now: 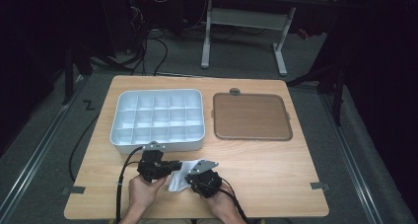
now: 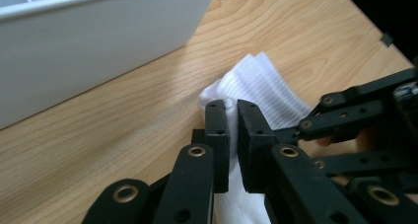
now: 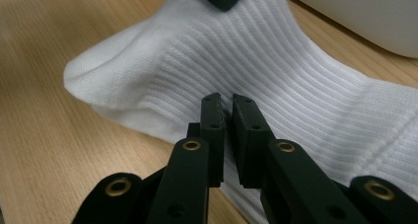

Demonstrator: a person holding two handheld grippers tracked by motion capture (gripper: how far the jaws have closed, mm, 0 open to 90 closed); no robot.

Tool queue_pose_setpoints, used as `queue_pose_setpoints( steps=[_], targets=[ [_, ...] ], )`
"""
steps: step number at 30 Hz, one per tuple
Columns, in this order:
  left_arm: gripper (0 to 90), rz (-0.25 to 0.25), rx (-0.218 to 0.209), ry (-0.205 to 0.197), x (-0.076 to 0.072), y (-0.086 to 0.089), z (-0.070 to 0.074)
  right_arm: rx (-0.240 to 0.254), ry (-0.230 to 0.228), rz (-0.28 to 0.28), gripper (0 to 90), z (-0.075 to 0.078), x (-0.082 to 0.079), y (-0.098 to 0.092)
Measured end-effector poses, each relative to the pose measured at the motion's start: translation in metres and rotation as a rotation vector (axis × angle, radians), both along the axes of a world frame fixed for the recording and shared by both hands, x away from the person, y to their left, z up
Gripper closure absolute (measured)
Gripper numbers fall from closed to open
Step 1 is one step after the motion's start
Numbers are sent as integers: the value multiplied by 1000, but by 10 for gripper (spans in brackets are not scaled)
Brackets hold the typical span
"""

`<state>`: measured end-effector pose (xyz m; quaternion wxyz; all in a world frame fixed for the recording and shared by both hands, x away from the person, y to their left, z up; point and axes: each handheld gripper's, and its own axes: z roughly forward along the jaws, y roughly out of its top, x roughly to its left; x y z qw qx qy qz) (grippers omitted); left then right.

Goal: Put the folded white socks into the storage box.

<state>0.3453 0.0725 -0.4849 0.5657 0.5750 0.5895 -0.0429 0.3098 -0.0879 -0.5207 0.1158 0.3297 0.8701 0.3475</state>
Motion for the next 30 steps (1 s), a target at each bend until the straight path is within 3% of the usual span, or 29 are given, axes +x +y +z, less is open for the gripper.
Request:
queue_pose_setpoints(
  steps=[5,9,12,18,22,30],
  targets=[
    [847,6,-10,-4,0,1,-1,15,22,20,844,0,3,7],
    [850,26,26,-2,2,1,-3,24,45,27,805,3,5,4],
    [851,28,52,-2,2,0,-4,32,38,-2,756,7,3,-3],
    [851,33,65,-2,2,1,-5,43,-37,-92,693,23,-2,-29],
    [851,32,66,2,2,0,-5,44,-29,-157,657,25,3,-47],
    [850,27,64,1,1,0,-3,14,13,-176,659,11,8,-48]
  ],
)
